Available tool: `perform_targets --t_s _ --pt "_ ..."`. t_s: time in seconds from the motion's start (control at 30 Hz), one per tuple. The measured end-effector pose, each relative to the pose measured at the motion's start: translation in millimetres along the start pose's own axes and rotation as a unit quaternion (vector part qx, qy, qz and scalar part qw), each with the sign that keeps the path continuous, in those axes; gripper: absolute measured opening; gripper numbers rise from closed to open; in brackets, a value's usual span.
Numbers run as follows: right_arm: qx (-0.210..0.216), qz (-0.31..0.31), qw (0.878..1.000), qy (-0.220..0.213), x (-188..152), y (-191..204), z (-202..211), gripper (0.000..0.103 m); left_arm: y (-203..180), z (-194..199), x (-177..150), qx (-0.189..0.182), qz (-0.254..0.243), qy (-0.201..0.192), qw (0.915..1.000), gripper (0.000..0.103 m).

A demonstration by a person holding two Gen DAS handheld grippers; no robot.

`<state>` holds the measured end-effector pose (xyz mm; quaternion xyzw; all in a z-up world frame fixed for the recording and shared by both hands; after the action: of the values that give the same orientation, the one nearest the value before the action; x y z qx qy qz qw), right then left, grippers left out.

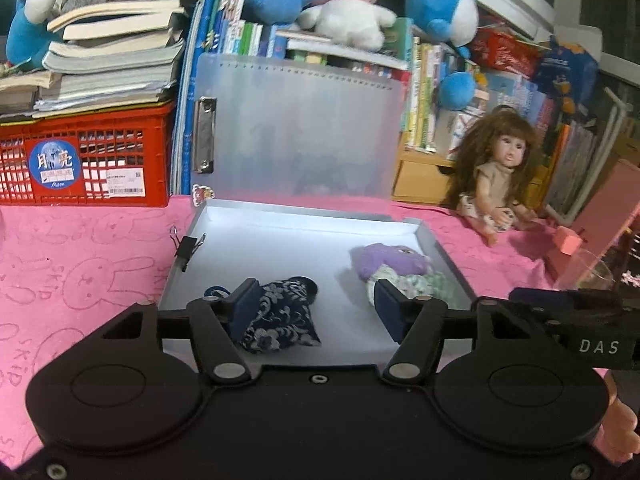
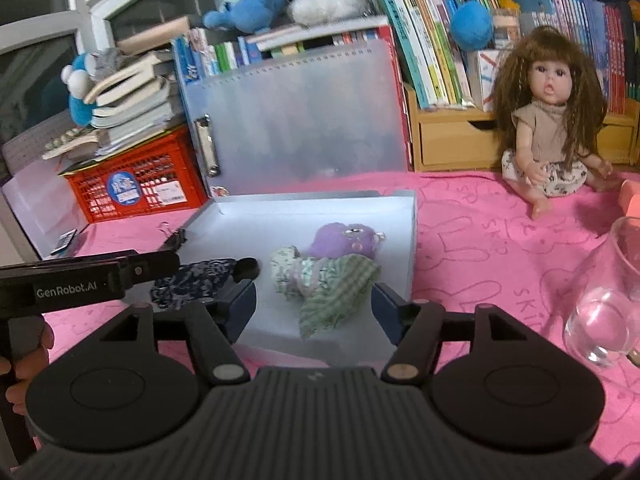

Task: Organize objects
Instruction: 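Open both grippers to release pouch and dress in the box, withdraw, then reach left gripper to another black disc while right reaches the white fluffy plush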

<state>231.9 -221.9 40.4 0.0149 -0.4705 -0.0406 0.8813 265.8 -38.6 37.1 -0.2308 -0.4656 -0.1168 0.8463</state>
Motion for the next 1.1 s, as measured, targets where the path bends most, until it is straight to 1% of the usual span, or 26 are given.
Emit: perform_targets --t_s 0.27,0.5,0.8,0.93,1.1 --pt "0.009 0.006 1.0 -0.019 -11 2 27 0.081 -24 31 -13 -0.015 -0.032 -0.007 0.9993 0.069" --pt "0.005 0.026 0.999 -0.034 -25 5 47 0.086 -31 56 -35 -0.033 -0.026 -0.009 0.9991 0.075" --pt "-0.003 0.053 0.998 -0.045 -47 7 68 0.088 -44 93 -61 -0.024 -0.073 -0.023 0.9968 0.081" --pt "-0.004 0.051 0.998 -0.047 -55 7 75 0.09 -47 106 -74 -0.022 -0.081 -0.023 0.9962 0.082" --pt "-0.007 0.056 0.997 -0.044 -65 8 78 0.091 -44 116 -89 -0.017 -0.078 -0.021 0.9966 0.083"
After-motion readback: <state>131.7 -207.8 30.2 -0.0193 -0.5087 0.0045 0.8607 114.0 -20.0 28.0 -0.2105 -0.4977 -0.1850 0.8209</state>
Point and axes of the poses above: each gripper's, at about its wrist camera, not at the fingertips, and z roughly against the way its jaws point, y to its left, x to its top, the point moved 7 cm from there along -z, roughly the way its jaws point, and after that the axes turned 14 degrees about -x, right-handed, at the moved point
